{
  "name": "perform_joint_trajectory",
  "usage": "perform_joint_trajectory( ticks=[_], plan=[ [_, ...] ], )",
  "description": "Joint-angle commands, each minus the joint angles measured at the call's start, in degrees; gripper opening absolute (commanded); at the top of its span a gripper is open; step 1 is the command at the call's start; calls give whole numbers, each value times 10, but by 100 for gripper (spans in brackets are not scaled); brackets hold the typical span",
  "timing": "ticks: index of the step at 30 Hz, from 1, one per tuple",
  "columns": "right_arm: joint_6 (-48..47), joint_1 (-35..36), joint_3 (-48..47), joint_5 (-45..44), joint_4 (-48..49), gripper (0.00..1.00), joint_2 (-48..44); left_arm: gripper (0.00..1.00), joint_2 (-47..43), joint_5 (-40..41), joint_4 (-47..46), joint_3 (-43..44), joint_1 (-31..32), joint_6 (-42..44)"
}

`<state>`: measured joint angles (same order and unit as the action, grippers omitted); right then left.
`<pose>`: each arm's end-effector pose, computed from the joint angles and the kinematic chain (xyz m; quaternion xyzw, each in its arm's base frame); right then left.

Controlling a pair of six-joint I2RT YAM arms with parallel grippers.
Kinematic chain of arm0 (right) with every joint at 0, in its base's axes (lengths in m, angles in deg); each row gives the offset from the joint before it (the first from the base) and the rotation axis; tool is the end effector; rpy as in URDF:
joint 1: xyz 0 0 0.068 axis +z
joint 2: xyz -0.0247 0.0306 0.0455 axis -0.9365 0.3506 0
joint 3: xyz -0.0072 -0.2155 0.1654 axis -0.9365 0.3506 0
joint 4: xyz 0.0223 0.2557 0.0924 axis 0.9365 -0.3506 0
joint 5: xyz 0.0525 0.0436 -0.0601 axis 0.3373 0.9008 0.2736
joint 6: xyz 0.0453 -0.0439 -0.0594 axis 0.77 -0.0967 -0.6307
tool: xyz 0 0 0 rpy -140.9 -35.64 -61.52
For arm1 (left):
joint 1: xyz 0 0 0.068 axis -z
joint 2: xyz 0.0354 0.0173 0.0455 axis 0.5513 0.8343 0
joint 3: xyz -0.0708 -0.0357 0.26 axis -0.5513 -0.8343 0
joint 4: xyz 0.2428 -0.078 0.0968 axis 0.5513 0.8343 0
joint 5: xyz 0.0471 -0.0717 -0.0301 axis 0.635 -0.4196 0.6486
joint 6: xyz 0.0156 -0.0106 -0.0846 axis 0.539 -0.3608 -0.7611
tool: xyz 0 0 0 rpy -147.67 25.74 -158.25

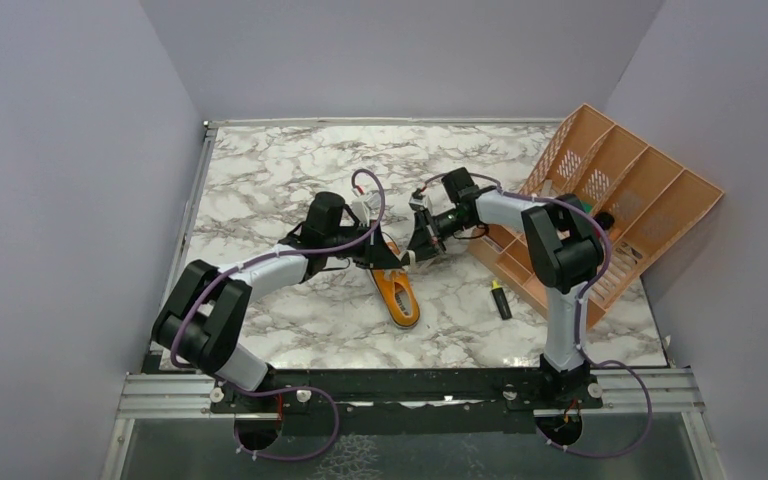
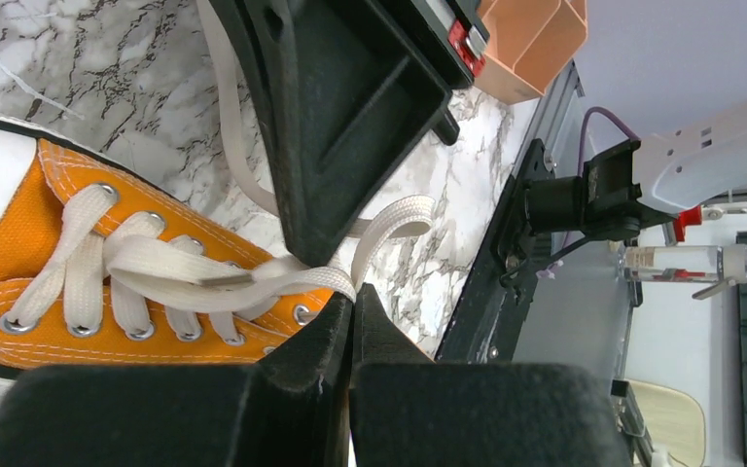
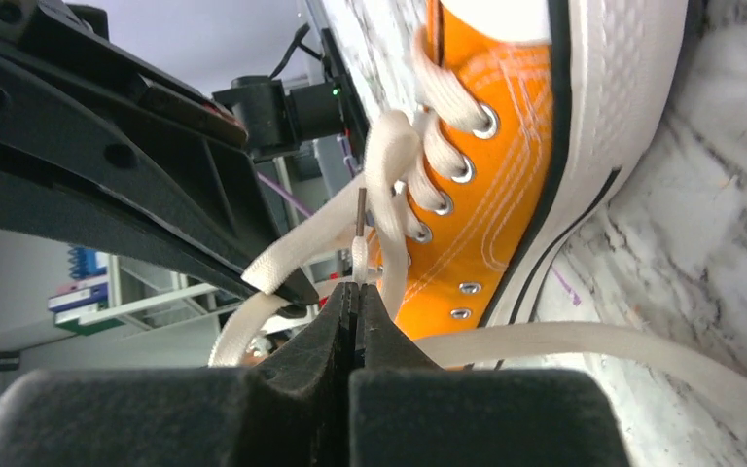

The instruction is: Tie the shoes

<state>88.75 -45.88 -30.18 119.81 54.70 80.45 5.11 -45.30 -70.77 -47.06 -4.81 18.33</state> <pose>0.3493 0.2314 0.1183 0.1311 -0.7982 -0.5831 0.0754 0.2727 -0.2111 0.1756 0.1855 0.8036 -0.5147 0.2341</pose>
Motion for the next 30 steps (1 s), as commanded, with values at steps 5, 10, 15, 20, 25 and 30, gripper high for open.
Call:
perform_joint_trajectory(
  ticks=[5, 10, 15, 20, 25, 30],
  plan=[
    [-6, 4, 59, 43, -13, 1, -30, 0, 24, 22, -35, 0, 2, -11],
    [19, 4, 87, 50, 31, 2, -54, 0, 36, 39, -25, -2, 2, -15],
    [-5, 4, 81, 53, 11, 2, -54, 0, 50, 44, -14, 7, 2, -18],
    [-35, 4, 78, 21, -21, 1, -67, 0, 48, 40, -21, 11, 2, -24],
    [-66, 4, 77, -45, -34, 1, -114, 0, 37, 38, -14, 13, 2, -20],
    [-88, 5, 99, -7, -1, 1, -124, 0, 33, 32, -11, 13, 2, -19]
  ],
)
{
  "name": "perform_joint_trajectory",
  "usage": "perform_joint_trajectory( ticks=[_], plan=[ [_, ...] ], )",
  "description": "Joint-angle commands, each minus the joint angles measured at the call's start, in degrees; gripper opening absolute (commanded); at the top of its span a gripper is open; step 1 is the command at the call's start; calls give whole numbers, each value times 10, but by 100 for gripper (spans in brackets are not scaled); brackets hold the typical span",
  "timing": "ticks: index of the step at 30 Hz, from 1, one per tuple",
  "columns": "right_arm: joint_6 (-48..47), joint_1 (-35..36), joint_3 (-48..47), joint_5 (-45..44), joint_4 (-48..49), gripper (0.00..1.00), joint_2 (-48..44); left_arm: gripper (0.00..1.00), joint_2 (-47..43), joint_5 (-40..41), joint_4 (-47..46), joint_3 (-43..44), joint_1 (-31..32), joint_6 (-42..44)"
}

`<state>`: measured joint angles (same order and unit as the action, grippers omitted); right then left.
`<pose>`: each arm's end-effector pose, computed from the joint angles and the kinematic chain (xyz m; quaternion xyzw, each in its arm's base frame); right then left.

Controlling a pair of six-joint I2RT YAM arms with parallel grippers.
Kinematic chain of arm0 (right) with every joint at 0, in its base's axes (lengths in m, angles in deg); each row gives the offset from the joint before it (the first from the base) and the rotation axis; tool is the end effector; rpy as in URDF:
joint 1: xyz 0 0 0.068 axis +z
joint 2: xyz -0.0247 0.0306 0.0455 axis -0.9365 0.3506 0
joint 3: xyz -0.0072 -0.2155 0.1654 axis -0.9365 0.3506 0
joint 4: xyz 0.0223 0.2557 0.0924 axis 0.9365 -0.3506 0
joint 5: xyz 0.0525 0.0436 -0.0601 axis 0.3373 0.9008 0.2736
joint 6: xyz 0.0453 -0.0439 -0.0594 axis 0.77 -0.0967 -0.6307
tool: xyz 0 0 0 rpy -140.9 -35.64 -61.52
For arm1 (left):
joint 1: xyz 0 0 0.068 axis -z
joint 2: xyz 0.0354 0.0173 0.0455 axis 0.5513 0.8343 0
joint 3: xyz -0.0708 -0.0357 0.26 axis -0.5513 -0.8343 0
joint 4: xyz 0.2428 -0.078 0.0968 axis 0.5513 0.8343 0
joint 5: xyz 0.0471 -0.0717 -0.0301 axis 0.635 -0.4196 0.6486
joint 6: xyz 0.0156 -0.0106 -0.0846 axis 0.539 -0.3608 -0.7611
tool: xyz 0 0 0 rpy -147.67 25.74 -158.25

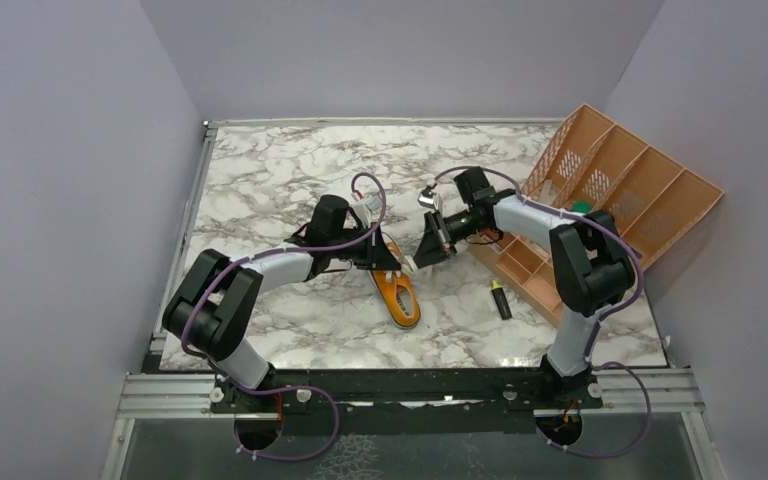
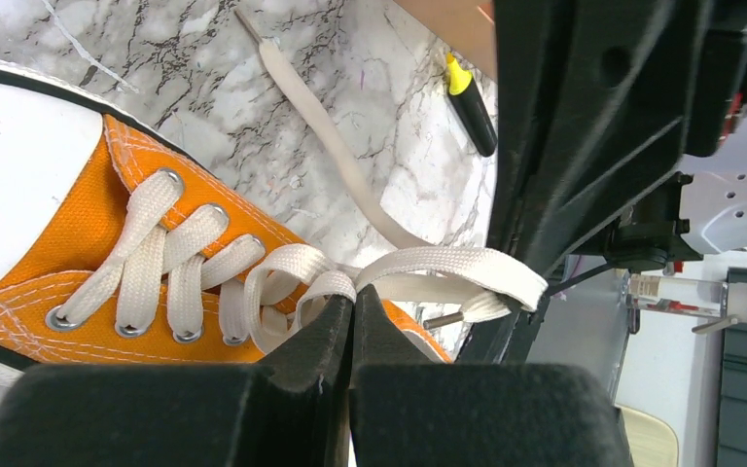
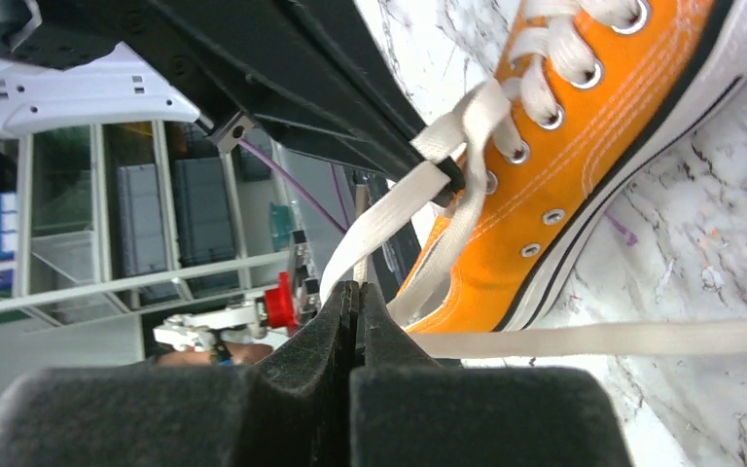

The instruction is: Tie the shoes

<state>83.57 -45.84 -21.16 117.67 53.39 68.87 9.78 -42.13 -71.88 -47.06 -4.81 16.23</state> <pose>0.3130 0.2148 0.1482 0.1714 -0.8000 -0.5741 0.0337 0.2810 -0.2122 0.1497 0.1477 0.8292 -0.4941 0.2155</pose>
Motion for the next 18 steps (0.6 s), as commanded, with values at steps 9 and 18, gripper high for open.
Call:
perform_joint_trajectory(
  ticks=[9, 18],
  plan=[
    [-67, 21, -16, -24, -27, 1, 19, 0, -23, -12, 4, 7, 2, -3],
    [-66, 22, -4, -17, -29, 1, 19, 0, -41, -18, -12, -5, 3, -19]
  ],
)
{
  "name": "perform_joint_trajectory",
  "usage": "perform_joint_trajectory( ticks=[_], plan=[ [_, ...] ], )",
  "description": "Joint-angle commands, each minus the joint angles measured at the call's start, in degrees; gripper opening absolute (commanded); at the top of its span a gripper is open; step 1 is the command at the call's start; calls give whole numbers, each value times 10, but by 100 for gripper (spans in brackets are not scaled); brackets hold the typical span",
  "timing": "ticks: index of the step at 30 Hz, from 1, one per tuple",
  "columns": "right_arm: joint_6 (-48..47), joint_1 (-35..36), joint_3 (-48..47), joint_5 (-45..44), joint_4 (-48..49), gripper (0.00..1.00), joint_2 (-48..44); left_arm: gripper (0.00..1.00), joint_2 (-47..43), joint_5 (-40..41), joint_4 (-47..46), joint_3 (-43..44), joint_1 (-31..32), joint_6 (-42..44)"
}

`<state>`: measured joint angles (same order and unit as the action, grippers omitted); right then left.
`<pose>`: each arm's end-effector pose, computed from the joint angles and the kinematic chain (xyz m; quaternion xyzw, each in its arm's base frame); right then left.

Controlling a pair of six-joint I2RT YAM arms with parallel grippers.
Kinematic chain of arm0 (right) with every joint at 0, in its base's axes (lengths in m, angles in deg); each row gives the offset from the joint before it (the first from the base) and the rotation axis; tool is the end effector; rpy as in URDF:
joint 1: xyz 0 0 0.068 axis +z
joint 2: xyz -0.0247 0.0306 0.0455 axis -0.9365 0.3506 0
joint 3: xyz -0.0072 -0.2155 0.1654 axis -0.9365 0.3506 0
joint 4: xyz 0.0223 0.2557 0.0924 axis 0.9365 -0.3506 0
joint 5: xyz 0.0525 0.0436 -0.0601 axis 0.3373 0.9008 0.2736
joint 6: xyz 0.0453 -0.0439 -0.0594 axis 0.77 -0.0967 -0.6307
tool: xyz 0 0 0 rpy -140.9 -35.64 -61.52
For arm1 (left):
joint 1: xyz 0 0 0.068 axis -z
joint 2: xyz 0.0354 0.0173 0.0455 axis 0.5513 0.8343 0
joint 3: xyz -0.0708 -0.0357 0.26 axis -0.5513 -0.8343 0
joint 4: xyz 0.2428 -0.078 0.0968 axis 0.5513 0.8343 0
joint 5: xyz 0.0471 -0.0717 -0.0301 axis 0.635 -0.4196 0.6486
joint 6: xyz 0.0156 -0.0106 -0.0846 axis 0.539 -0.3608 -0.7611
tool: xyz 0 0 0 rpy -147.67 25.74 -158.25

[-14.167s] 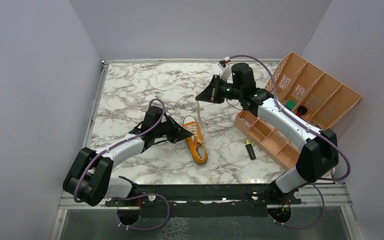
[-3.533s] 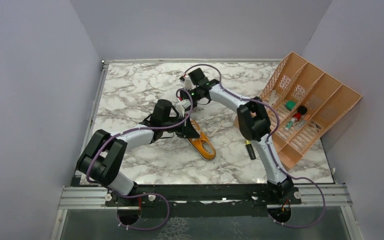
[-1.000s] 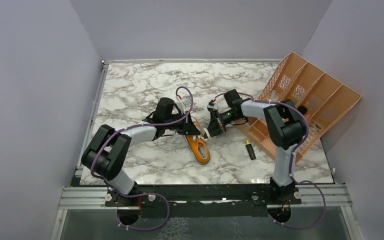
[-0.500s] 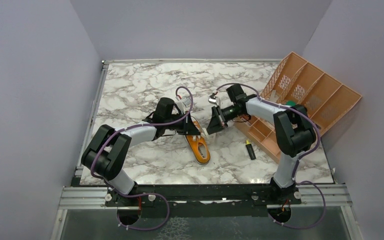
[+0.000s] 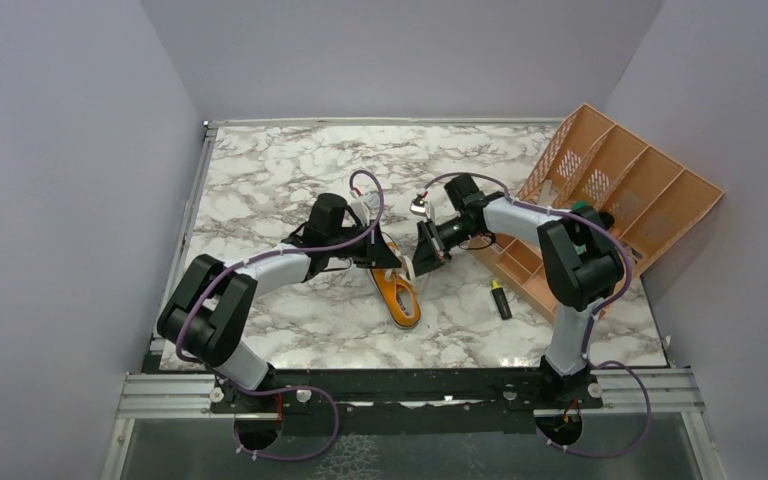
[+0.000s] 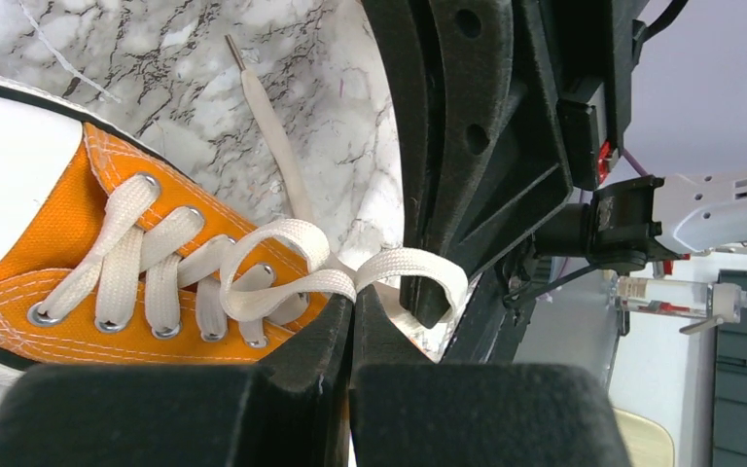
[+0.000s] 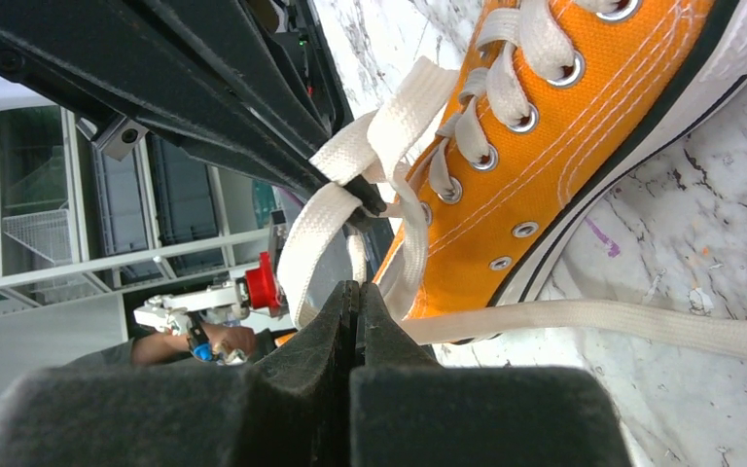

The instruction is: Tie the shoes

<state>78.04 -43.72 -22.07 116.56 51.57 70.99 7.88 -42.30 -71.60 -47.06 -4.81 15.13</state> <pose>0.3068 0.2266 0.1370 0.2099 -0.7982 -0.5636 0.0348 0.2793 -0.2115 0.1601 0.1451 0.8241 -0.5009 0.2211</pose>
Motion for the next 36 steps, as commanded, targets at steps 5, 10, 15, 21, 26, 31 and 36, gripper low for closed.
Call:
perform_joint_trajectory(
  ticks=[5, 10, 15, 21, 26, 31, 36],
  plan=[
    [-26, 1, 1, -13, -25, 1, 0, 0, -26, -19, -13, -6, 3, -9],
    [19, 11, 5, 8, 23, 1, 11, 0, -27, -25, -13, -8, 3, -10],
    [126, 19, 45, 10, 157, 1, 9, 0, -23, -40, -14, -2, 4, -10],
    [258, 22, 117, -31, 339, 1, -24, 0, -22, -47, -7, -2, 5, -10],
    [315, 25, 147, -47, 428, 1, -27, 4, -33, -40, 6, -6, 5, -6],
    [334, 29, 157, -66, 457, 1, -45, 5, -43, -40, 12, -12, 5, -5],
    [375, 31, 173, -72, 504, 1, -36, 16, -48, -52, 12, -13, 5, -7]
  ],
)
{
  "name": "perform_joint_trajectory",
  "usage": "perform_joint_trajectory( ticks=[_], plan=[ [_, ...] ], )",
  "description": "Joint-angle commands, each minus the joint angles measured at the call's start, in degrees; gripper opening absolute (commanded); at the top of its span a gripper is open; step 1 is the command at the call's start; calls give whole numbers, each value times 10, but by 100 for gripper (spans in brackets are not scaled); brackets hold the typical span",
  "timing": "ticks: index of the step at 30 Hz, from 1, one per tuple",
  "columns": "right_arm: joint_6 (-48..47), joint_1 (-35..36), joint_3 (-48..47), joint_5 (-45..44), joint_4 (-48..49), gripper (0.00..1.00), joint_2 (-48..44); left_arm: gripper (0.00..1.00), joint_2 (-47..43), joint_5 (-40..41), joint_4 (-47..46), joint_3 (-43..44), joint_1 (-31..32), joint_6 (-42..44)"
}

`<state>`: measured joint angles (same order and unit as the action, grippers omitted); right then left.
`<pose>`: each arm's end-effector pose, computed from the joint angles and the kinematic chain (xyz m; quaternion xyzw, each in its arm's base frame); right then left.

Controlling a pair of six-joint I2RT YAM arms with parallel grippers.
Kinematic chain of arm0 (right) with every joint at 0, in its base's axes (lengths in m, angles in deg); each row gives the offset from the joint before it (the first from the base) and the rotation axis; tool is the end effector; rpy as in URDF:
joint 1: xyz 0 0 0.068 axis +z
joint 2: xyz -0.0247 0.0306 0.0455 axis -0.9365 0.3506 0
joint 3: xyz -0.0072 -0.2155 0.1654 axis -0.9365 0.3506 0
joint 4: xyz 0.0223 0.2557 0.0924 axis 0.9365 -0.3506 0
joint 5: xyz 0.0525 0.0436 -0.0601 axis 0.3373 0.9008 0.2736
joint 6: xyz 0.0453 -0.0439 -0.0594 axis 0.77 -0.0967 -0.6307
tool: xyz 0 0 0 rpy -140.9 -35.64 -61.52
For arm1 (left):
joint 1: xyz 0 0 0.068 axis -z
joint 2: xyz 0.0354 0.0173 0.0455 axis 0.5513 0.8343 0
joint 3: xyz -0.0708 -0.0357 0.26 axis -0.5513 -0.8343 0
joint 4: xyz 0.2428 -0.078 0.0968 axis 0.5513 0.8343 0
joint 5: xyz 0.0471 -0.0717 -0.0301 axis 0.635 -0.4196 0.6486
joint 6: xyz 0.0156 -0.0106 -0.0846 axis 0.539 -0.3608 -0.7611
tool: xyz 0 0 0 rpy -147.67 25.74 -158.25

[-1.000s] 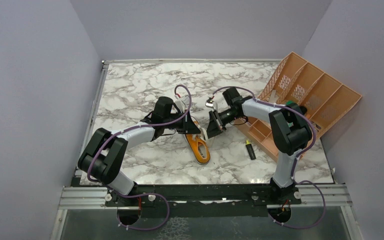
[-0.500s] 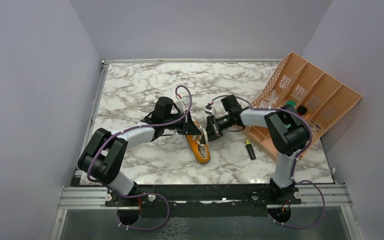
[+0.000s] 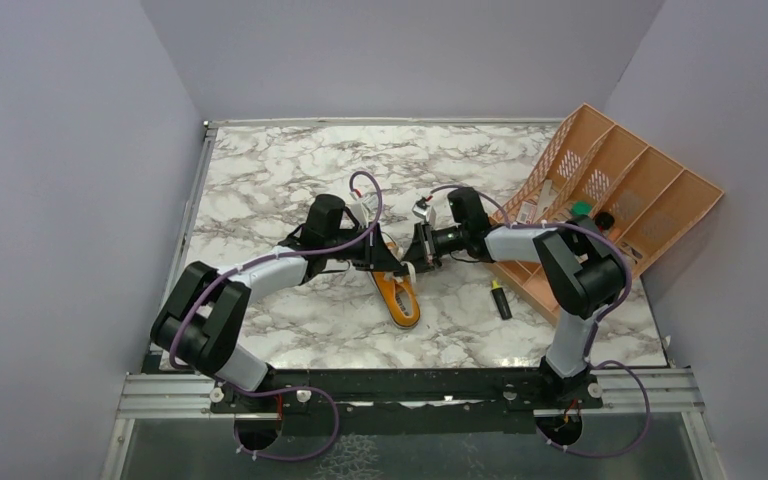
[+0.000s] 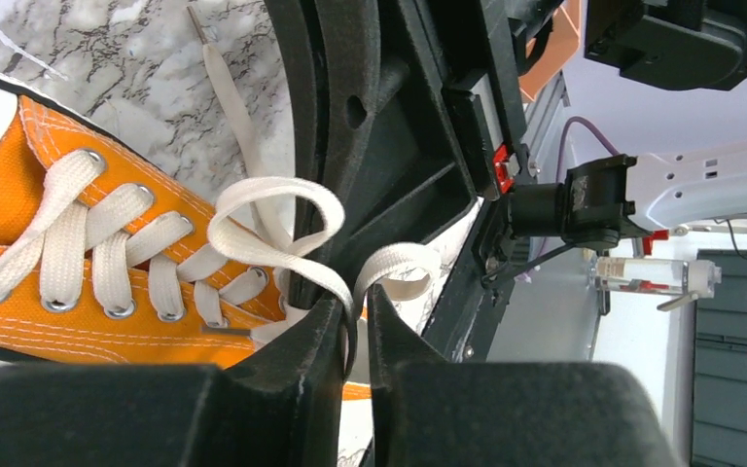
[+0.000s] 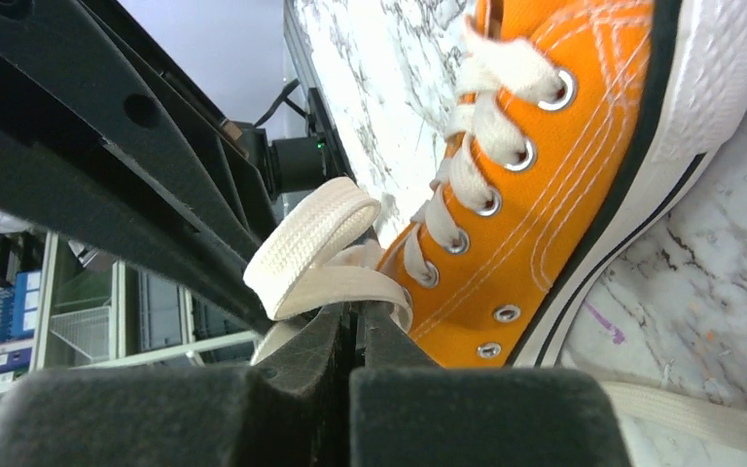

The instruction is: Tie the shoes

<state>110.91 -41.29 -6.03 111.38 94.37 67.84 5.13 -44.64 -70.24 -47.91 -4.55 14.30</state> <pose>0.2997 0.2375 0.1182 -0.1197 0.7997 0.5881 0.0178 0.2693 -0.2103 0.1692 0.1520 0.8165 -0.5166 0.2083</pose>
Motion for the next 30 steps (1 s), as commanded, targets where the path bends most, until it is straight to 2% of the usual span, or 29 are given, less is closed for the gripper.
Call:
perform_joint_trajectory(
  ticks=[1, 11, 17, 19, 21, 23, 25, 28, 30],
  plan=[
    [57, 7, 14, -20, 88, 1, 2, 19, -22, -30, -2, -6, 3, 2],
    [55, 7, 24, -20, 96, 1, 9, 49, -63, 10, 104, 19, 2, 32],
    [38, 8, 24, -22, 76, 1, 4, 58, -104, 45, 206, 29, -10, 30],
    [32, 8, 23, -21, 67, 1, 3, 85, -116, 39, 220, 29, -15, 19],
    [23, 8, 18, -23, 54, 1, 2, 98, -127, 44, 242, 34, -19, 14],
    [21, 8, 16, -21, 52, 1, 4, 99, -140, 64, 268, 39, -24, 13],
    [19, 8, 16, -20, 51, 1, 2, 90, -149, 84, 286, 35, -34, -7],
    [14, 7, 13, -20, 44, 1, 1, 51, -140, 73, 289, 20, -82, -68],
    [14, 8, 12, -18, 43, 1, -1, 43, -122, 64, 289, 22, -109, -112]
  ],
)
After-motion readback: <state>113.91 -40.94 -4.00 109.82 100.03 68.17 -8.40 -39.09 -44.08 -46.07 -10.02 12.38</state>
